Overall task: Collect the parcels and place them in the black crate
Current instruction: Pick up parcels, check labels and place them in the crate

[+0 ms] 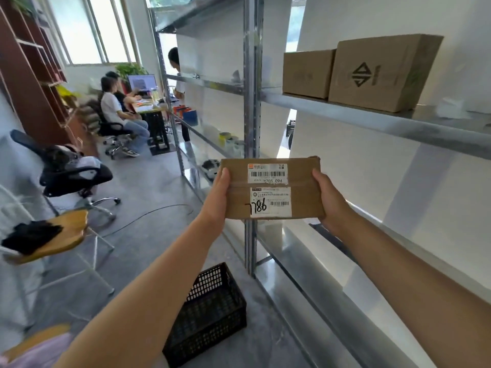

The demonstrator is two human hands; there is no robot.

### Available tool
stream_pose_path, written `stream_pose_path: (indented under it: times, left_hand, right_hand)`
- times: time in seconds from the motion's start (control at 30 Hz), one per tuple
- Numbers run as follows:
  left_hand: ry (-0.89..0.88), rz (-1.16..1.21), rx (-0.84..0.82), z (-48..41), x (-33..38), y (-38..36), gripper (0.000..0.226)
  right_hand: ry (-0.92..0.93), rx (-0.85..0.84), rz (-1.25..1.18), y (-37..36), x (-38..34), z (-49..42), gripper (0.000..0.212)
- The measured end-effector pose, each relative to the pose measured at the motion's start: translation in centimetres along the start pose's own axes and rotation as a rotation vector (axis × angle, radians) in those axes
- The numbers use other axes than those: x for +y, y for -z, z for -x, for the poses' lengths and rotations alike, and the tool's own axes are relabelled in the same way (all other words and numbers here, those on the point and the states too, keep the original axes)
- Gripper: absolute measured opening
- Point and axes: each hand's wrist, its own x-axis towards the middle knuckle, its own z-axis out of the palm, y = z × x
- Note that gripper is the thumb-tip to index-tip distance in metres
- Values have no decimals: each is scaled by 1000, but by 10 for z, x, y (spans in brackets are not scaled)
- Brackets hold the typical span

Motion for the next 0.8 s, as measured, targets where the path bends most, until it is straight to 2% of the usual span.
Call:
stream_pose_path:
  times: [0.2,0.4,0.57,0.67,0.8]
  left_hand:
    - [-17,-14,83,-47,8,77,51]
    - [0,-53,156,-91,1,151,53]
    - [54,-56,272,-124,-19,199,62]
    - [55,-50,312,-145,-19,221,52]
    - [47,-46,443,-173,-12,251,50]
  right_hand:
    - [-34,-78,-12,-77,15,-71,33]
    - [-75,-145,5,-145,36,-138,43]
    - [-119,-213,11,-187,60,-192,33]
    - [-142,-264,35,-212,67,-231,32]
    - [-147,-369,49,-253,66,-280,37]
